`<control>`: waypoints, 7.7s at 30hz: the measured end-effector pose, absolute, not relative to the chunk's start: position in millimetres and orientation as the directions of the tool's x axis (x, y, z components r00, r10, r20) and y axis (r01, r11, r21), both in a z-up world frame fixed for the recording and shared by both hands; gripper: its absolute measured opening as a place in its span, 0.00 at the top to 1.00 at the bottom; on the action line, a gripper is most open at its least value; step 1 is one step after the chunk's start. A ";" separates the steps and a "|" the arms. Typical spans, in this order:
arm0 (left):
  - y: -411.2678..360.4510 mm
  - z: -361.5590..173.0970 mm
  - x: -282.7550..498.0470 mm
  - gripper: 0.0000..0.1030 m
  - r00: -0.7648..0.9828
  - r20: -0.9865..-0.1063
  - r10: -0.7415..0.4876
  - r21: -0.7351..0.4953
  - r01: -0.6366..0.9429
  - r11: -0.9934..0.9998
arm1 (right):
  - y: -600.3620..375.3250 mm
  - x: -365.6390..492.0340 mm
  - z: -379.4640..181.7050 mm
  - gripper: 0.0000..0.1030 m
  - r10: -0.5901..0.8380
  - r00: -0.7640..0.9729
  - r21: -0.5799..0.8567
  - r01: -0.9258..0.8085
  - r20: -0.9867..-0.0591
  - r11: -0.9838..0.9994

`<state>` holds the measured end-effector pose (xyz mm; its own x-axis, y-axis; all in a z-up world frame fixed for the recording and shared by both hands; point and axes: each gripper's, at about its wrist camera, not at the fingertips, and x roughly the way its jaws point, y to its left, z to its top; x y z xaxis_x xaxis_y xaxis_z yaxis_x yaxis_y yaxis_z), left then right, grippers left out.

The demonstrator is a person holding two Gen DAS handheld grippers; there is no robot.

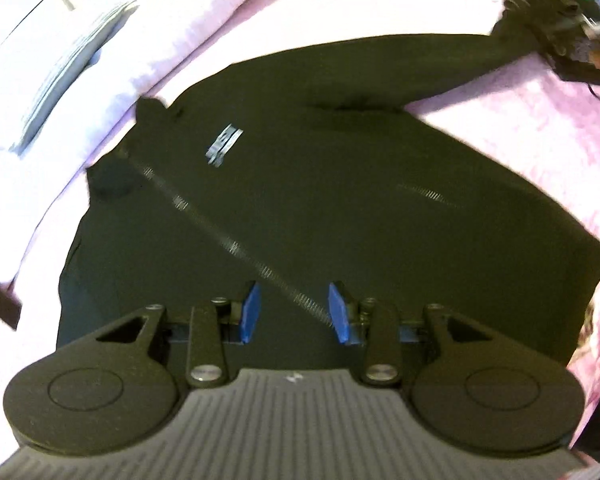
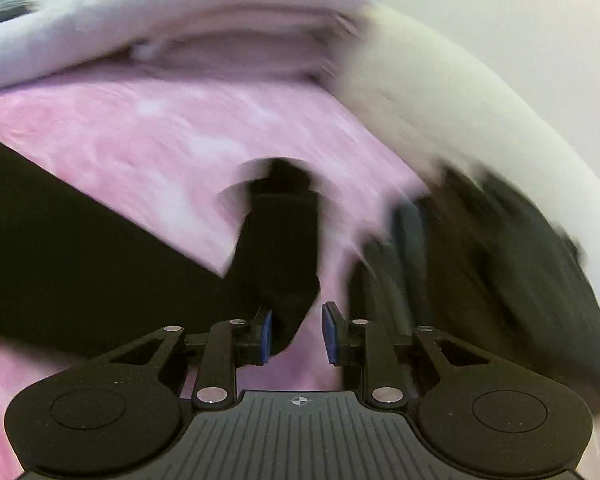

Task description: Fold clothes

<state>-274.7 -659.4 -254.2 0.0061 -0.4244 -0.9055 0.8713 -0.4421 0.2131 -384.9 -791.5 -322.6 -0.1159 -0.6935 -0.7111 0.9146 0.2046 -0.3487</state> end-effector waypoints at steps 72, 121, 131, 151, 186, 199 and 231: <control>-311.1 -85.6 -274.1 0.09 0.353 -0.809 -0.470 0.124 0.884 0.450 | -541.6 -395.6 -64.8 0.13 -0.255 0.489 0.069 0.551 -0.834 0.832; -237.0 -148.5 -23.6 0.09 0.494 -0.810 -0.316 0.229 0.763 0.605 | -370.6 -128.5 -135.9 0.13 -0.053 0.639 -0.073 -0.006 -0.768 0.997; -242.8 -236.6 175.1 0.09 0.463 -0.818 -0.340 0.215 0.796 0.566 | -192.2 132.9 -247.4 0.19 0.065 0.668 -0.234 -0.348 -0.741 0.908; -211.8 -302.2 229.2 0.09 0.401 -0.856 -0.326 0.097 0.744 0.661 | -70.8 307.6 -409.4 0.46 0.059 0.638 -0.456 -0.609 -0.767 0.649; -512.8 -293.3 -50.1 0.10 0.102 -0.821 -0.562 0.094 0.995 0.044 | -643.2 57.7 -294.5 0.88 -0.543 0.654 0.343 0.748 -0.526 0.568; -604.9 -328.3 -117.2 0.10 0.092 -0.839 -0.537 0.172 0.980 -0.101 | -690.5 -70.9 -334.2 0.87 -0.535 0.625 0.350 0.773 -0.569 0.530; -658.9 -365.2 -99.6 0.11 0.077 -0.913 -0.401 0.178 0.959 -0.222 | -702.8 -116.9 -379.0 0.35 -0.405 0.610 0.409 0.776 -0.681 0.481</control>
<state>-99.6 -658.9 -365.2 0.0768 -0.4014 -0.9127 0.9587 -0.2216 0.1782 -116.9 -702.8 -379.0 0.6101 -0.4051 -0.6809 0.7757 0.4806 0.4091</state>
